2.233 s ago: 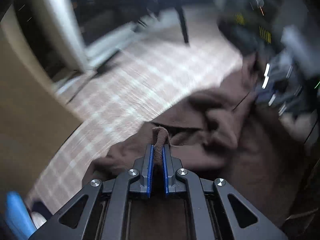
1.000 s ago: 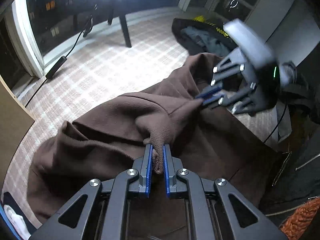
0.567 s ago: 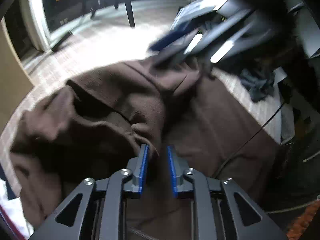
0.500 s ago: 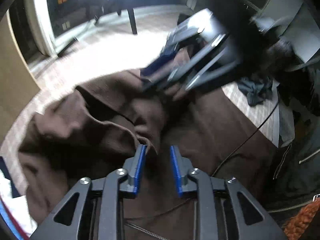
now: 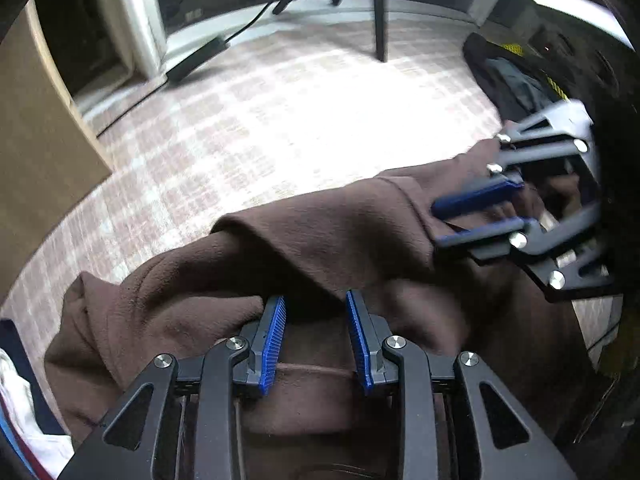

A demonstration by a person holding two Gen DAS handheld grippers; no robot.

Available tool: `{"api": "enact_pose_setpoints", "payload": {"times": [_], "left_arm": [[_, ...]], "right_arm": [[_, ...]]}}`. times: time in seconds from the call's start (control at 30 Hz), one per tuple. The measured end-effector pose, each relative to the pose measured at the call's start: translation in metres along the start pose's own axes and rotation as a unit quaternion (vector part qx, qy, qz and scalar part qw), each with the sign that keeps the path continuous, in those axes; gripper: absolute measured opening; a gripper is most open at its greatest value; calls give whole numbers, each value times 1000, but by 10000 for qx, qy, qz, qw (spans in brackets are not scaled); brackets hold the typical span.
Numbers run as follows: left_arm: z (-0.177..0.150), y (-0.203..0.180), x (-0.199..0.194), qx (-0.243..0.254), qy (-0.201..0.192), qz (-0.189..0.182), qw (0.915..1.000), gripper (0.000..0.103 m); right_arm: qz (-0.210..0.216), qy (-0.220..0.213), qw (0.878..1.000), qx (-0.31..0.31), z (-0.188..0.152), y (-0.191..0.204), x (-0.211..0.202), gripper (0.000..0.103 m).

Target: Fold clothes

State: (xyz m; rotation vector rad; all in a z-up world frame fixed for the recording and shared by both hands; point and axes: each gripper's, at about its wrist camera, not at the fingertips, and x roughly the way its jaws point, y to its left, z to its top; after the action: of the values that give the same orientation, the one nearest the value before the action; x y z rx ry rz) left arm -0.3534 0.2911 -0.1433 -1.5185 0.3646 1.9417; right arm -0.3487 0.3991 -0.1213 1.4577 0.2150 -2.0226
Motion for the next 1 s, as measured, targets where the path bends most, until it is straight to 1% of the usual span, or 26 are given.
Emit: {"api": "enact_pose_setpoints", "payload": {"times": [0.1,0.13,0.17,0.2,0.23,0.27,0.3,0.37,0.4,0.43,0.5,0.53,0.57,0.6,0.63,0.67,0.7,0.73,0.77,0.8,0.83,0.9,0.93,1.0], "left_arm": [[5,-1,6,-67,-65,-611,9981,28],[7,-2,7,-62,-73,-701,9975,16],[10,-3,7,-61,-83,-795,9968,7],[12,-3,3,-82,-112,-919,9957,2],[14,-2,-3,-121,-167,-1094,9938,2],[16,0,-12,-154,-247,-1262,9916,2],[20,1,-22,-129,-356,-1320,9905,2],[27,2,-42,-80,-563,-1427,9881,2],[33,2,-49,-65,-619,-1449,9875,2],[38,2,-55,-38,-659,-1460,9871,2],[50,2,-59,99,-615,-1367,9886,3],[53,3,-60,152,-549,-1232,9907,6],[55,3,-60,205,-482,-1096,9926,7],[57,4,-61,260,-435,-962,9941,10],[53,6,-65,321,-464,-836,9949,12],[48,9,-70,390,-493,-708,9955,13],[40,13,-78,493,-524,-571,9958,18],[32,16,-86,596,-555,-434,9957,28],[23,20,-92,717,-568,-265,9955,33],[11,21,-94,878,-510,-19,9948,36],[5,22,-93,939,-437,29,9946,36],[-7,20,-83,1057,-217,-5,9942,36],[-10,17,-76,1166,-128,42,9931,36],[-17,9,-61,1374,41,115,9904,36]], "right_arm": [[58,-29,10000,-8,-3,-1,1,22],[44,-61,10000,-12,-4,-1,0,22],[31,-124,9999,-14,-5,-1,-4,22],[34,-184,9998,-41,-6,1,-10,22],[37,-245,9997,-67,-7,2,-15,23],[49,-308,9995,-105,-9,4,-21,25],[90,-377,9991,-183,-10,9,-29,28],[155,-509,9979,-372,-13,19,-40,41],[155,-561,9972,-476,-13,25,-43,45],[61,-567,9967,-571,-12,29,-42,49],[-128,-568,9954,-756,-9,38,-37,49],[-232,-518,9950,-818,-7,38,-31,49],[-323,-445,9947,-868,-5,36,-24,48],[-385,-370,9946,-890,-3,34,-17,43],[-349,-285,9956,-816,-3,27,-13,26],[-305,-226,9966,-734,-3,21,-10,23],[-232,-260,9974,-630,-5,15,-13,23],[-179,-307,9979,-549,-7,10,-17,23],[-201,-402,9974,-567,-10,9,-24,24],[-231,-504,9964,-639,-12,10,-30,25],[-225,-571,9957,-696,-13,12,-35,28],[-77,-632,9946,-823,-11,18,-38,33],[-4,-639,9939,-900,-9,22,-38,36],[16,-591,9920,-1112,-4,33,-32,37]]}}
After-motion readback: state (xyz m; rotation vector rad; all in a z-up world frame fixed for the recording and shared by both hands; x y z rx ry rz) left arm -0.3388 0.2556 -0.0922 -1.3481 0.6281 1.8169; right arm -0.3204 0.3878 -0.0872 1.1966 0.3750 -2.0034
